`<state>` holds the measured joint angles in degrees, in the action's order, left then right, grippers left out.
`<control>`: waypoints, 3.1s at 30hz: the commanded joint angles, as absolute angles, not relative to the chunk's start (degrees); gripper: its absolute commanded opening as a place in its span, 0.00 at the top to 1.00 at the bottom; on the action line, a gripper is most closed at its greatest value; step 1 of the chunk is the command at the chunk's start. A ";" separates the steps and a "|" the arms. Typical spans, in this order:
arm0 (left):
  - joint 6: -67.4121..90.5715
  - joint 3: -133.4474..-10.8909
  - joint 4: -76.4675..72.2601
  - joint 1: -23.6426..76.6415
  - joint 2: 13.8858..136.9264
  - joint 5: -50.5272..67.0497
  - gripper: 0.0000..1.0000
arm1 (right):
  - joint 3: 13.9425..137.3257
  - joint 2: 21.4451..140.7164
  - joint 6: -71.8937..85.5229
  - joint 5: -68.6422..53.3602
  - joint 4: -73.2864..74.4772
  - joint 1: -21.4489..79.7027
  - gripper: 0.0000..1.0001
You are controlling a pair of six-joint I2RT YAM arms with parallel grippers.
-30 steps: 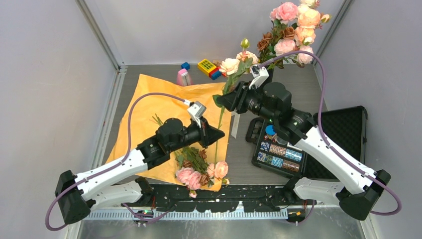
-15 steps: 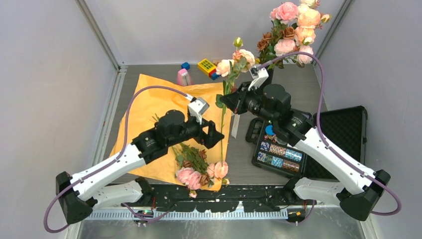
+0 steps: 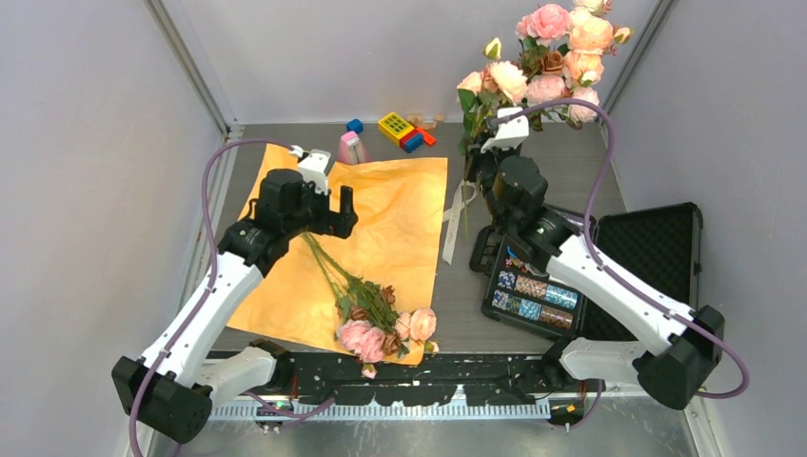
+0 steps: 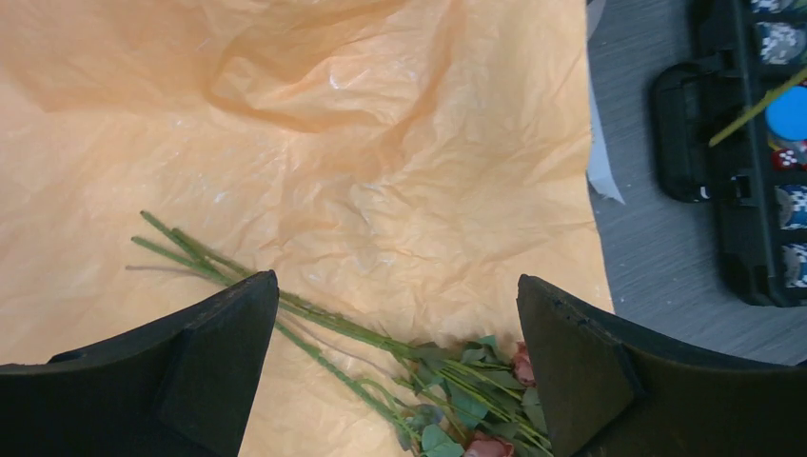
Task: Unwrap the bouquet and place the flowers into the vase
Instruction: Insert the fake flower into the vase.
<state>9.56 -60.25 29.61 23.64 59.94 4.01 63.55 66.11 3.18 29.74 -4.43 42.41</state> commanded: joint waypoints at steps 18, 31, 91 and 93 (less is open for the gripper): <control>8.79 -56.08 29.64 21.27 55.25 3.74 0.00 | 88.51 85.93 -14.91 24.39 -28.73 25.93 1.00; 8.00 -55.28 29.44 21.27 55.10 5.54 0.01 | 90.76 89.06 -20.73 22.39 -34.18 25.93 1.00; 7.91 -54.77 29.09 21.36 54.88 10.72 0.02 | 64.14 92.95 -7.98 32.50 -44.41 19.93 1.00; 7.91 -54.80 29.09 21.36 54.87 10.74 0.02 | 64.07 93.36 -7.81 32.75 -43.95 19.87 1.00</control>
